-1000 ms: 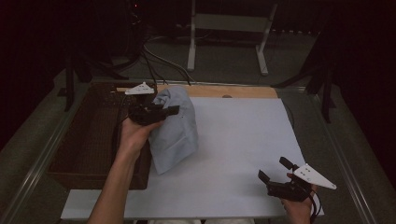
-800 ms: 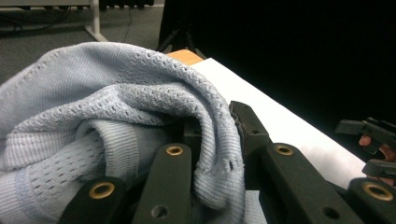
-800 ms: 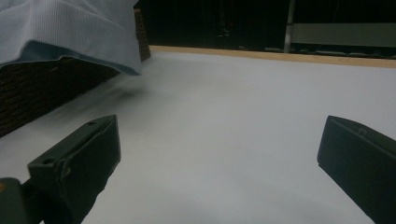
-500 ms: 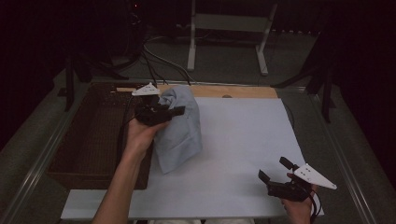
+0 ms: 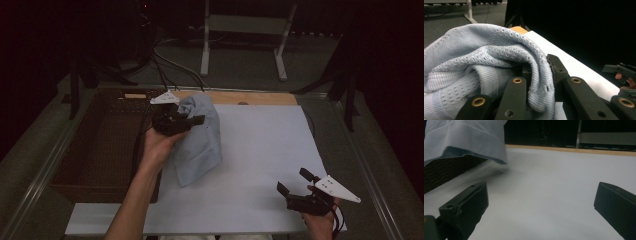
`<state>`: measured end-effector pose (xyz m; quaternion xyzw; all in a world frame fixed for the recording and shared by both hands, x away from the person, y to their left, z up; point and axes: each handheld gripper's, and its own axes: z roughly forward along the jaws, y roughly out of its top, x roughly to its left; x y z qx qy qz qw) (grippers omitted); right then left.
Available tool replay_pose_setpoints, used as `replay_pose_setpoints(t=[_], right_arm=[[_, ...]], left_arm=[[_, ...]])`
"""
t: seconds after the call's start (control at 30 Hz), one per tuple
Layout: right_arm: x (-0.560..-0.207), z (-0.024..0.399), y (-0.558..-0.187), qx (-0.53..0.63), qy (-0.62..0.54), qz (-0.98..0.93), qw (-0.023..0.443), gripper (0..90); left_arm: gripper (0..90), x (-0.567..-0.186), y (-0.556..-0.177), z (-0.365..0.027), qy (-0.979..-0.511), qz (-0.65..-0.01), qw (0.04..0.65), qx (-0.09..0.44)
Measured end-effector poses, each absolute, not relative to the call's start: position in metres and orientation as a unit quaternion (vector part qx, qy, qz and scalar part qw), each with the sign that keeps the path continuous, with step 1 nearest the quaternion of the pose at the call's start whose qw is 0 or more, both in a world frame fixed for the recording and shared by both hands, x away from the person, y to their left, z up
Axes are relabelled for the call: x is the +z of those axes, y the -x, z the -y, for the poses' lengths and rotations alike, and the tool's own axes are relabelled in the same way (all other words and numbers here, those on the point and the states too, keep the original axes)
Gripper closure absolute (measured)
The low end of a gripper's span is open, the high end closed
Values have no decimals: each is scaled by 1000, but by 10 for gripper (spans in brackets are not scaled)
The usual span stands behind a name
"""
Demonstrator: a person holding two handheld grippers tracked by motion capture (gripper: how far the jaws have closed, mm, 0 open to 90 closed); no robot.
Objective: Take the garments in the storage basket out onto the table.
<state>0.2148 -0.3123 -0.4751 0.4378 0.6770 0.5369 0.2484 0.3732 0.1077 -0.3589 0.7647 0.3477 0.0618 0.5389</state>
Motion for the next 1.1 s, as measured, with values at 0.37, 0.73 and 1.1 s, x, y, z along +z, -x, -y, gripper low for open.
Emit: replay_pose_setpoints(t=[0.37, 0.73, 1.1], right_arm=[[-475, 312, -215, 538, -437, -677, 248, 0], [-475, 312, -216, 537, -437, -678, 246, 0], [-475, 312, -215, 538, -436, -677, 247, 0]], left_arm=[[800, -365, -374, -100, -765, -347, 540, 61], [800, -372, -375, -89, -766, -344, 541, 58], [799, -379, -375, -80, -770, -341, 536, 56]])
